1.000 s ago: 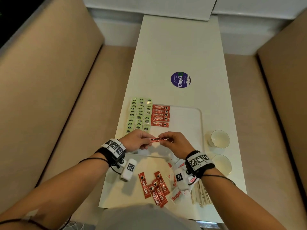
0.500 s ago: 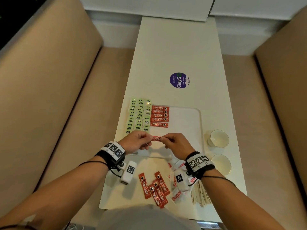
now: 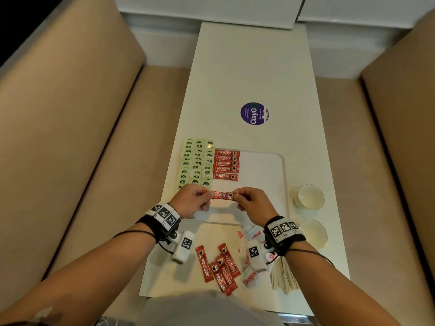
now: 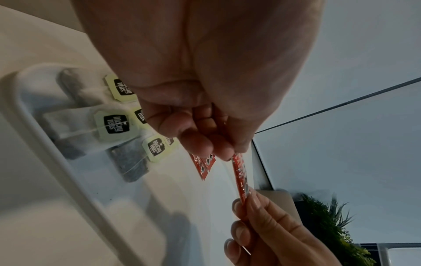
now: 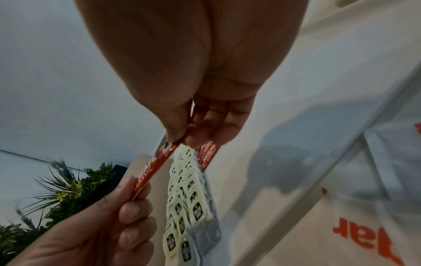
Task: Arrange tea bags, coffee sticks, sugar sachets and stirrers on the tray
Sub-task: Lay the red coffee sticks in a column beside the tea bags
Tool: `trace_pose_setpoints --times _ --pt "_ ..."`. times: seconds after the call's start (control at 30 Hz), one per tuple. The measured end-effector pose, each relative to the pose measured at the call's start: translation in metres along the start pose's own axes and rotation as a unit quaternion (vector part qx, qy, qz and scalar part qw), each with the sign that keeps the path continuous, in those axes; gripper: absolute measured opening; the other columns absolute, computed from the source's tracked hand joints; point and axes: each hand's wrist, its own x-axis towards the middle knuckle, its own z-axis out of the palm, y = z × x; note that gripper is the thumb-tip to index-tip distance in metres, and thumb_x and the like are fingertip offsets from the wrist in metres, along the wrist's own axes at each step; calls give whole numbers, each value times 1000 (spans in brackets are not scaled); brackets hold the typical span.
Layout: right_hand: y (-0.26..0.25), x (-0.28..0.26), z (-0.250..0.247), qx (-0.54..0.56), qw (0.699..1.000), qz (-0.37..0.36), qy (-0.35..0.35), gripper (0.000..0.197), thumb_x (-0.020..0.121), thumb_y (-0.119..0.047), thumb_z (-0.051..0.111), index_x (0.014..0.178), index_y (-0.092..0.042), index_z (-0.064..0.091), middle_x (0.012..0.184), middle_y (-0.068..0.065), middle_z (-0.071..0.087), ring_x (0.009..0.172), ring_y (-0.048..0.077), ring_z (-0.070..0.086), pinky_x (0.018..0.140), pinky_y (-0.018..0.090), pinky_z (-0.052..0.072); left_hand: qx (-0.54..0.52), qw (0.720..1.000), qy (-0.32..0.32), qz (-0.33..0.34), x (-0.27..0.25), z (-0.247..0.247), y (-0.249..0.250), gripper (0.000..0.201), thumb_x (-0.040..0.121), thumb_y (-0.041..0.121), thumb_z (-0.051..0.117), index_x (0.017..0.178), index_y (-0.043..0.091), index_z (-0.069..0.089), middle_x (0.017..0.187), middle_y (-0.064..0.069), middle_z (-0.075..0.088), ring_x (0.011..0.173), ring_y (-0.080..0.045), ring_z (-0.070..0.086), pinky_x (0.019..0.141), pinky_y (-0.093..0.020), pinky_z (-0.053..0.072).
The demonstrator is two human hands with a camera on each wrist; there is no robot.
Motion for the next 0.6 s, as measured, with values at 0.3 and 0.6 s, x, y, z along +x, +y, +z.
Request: trace_pose_setpoints --times 0.3,0.6 --pt "-1 7 -4 2 1000 -7 -20 7 98 -17 67 95 -17 73 85 5 74 69 8 66 71 24 57 17 1000 3 1 3 -1 -4 27 99 23 63 82 3 70 59 6 66 54 -7 56 55 -15 43" --pt "4 29 -14 -16 999 17 45 13 101 -16 61 97 -11 73 89 8 74 70 10 65 66 22 55 40 999 -27 -20 3 -2 -16 15 97 28 65 111 22 63 67 6 64 58 -10 55 56 -23 46"
